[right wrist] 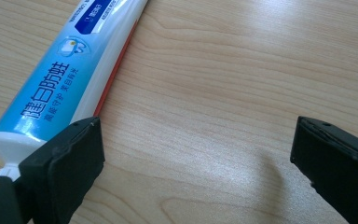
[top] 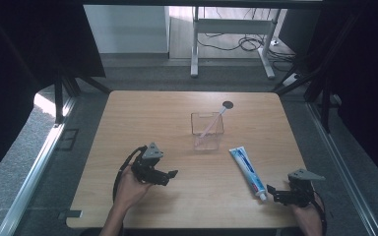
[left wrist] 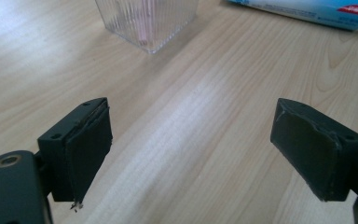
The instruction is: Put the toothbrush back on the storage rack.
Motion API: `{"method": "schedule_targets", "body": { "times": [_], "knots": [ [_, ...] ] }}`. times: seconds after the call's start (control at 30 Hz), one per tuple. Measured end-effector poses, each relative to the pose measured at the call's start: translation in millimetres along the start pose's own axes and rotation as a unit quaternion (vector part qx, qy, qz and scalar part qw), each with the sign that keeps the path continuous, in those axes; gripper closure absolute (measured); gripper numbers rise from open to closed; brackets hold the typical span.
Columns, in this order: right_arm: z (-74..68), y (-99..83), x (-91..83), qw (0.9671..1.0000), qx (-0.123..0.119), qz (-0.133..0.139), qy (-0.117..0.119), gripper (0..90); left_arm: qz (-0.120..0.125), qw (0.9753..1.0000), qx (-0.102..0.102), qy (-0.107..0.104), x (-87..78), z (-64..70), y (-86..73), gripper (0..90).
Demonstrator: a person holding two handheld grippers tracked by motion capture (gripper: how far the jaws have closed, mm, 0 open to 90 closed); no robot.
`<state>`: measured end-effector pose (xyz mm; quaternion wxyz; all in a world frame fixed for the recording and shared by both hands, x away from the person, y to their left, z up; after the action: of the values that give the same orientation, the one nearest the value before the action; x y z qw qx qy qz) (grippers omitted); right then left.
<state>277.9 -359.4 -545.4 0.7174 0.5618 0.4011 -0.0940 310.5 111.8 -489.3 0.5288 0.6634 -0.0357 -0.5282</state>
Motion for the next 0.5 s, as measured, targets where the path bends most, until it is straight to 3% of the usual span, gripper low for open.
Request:
{"method": "schedule_targets", "body": {
  "times": [0.3, 0.5],
  "knots": [
    [-1.1, -0.1, 0.6, 1.0000, -0.003, -0.003, 0.000, 2.7, -0.008, 0.9997, 0.017, 0.019, 4.7, 7.9, -22.9, 12.8],
    [-1.1, -0.3, 0.9, 1.0000, -0.004, -0.003, 0.003, 2.7, -0.014, 0.9996, 0.012, 0.020, 11.2, 9.7, -34.4, 12.8]
  ]
}}
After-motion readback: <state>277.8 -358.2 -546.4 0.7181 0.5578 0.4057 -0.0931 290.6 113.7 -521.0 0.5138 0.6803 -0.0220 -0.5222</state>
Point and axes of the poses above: each handheld gripper's, and its own axes: x roughly forward along the jaws, y roughly out of its top, z roughly to its right, the point moved 2 cm from there along x, roughly forward along the jaws, and after that the axes turned 5 degrees about -x, right-handed, at the moved point
